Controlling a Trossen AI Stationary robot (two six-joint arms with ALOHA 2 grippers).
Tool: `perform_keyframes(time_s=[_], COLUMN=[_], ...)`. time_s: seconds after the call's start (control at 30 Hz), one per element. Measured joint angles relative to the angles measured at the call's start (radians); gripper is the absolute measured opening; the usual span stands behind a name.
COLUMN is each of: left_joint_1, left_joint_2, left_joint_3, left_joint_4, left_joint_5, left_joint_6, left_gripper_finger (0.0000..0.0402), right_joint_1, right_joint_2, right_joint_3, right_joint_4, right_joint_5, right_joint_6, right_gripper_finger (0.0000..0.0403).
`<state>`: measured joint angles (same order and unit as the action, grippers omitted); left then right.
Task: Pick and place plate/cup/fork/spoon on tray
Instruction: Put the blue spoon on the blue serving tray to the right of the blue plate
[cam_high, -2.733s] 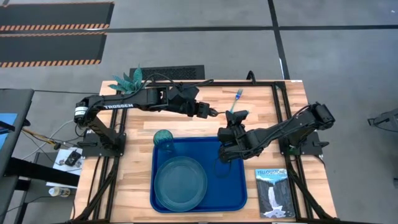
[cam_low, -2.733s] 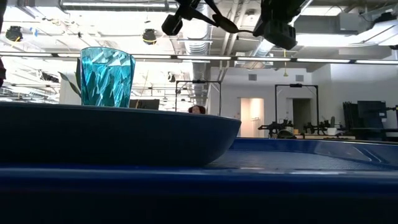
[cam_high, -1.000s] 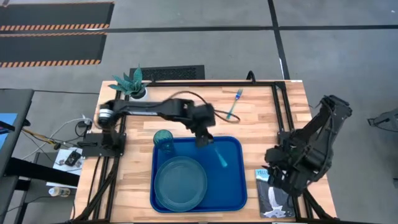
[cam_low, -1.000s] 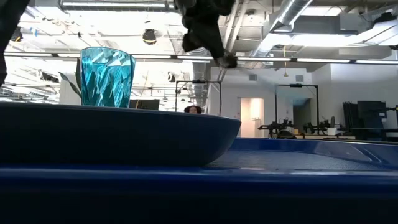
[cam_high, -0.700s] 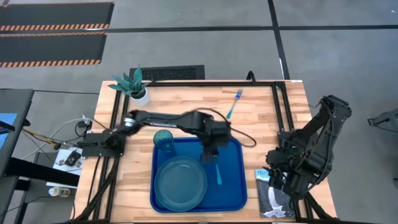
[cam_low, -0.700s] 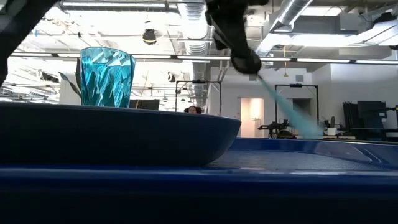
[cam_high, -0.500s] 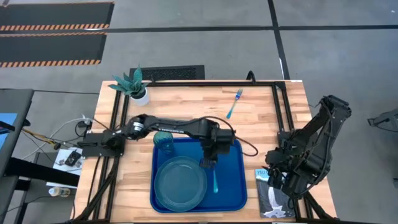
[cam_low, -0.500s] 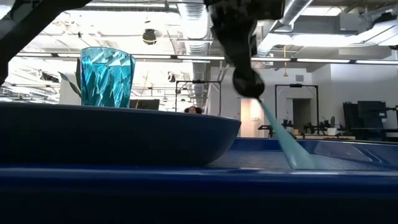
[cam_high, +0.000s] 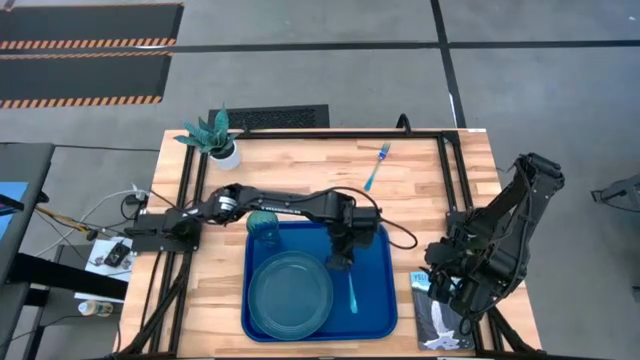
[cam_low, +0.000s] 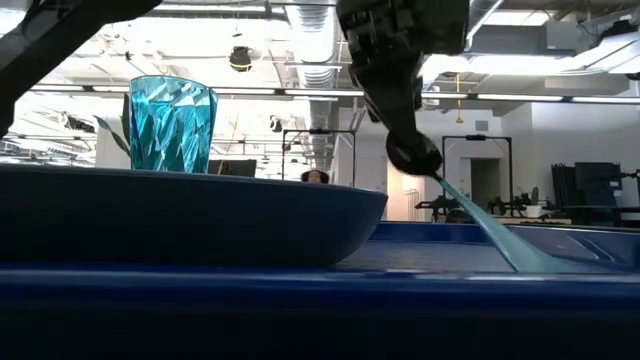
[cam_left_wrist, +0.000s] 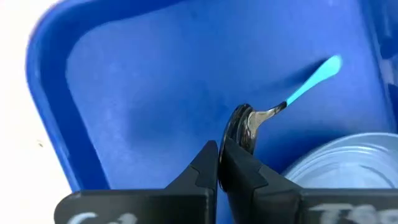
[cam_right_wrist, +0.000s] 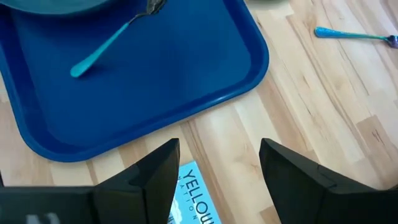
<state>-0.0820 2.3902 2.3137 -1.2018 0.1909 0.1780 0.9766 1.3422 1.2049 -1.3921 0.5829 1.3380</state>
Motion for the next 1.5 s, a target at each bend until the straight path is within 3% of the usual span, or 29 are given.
perform_keyframes(time_s=[0.83,1.1,1.23,1.5], left_joint_1=[-0.009,-0.036,-0.062,-0.055], left_joint_2=[0.034,0.035,0.036,0.036], left_joint_3=[-0.002,-0.039,-0.072,-0.074], left_joint_4=[0.006,-0.017,-0.013,0.052], left_joint_5=[-0.008,-0.063,-0.167,-0.176], left_joint_6=[0.124,0.175,0.221,0.206], left_gripper_finger=[0.0000,0.0000,0.0001,0.0001], right_joint_1=[0.000,0.000,0.000,0.000], right_joint_2=[0.000,0.000,0.000,0.000], right_joint_3=[0.000,0.000,0.001,0.001], right_joint_4=[0.016,0.016,0.016,0.016], right_joint_5=[0.017,0.024,0.024,0.024], right_joint_6=[-0.002,-0.002,-0.002,0.000], right_gripper_finger=[0.0244,0.0244,0.0244,0.0244])
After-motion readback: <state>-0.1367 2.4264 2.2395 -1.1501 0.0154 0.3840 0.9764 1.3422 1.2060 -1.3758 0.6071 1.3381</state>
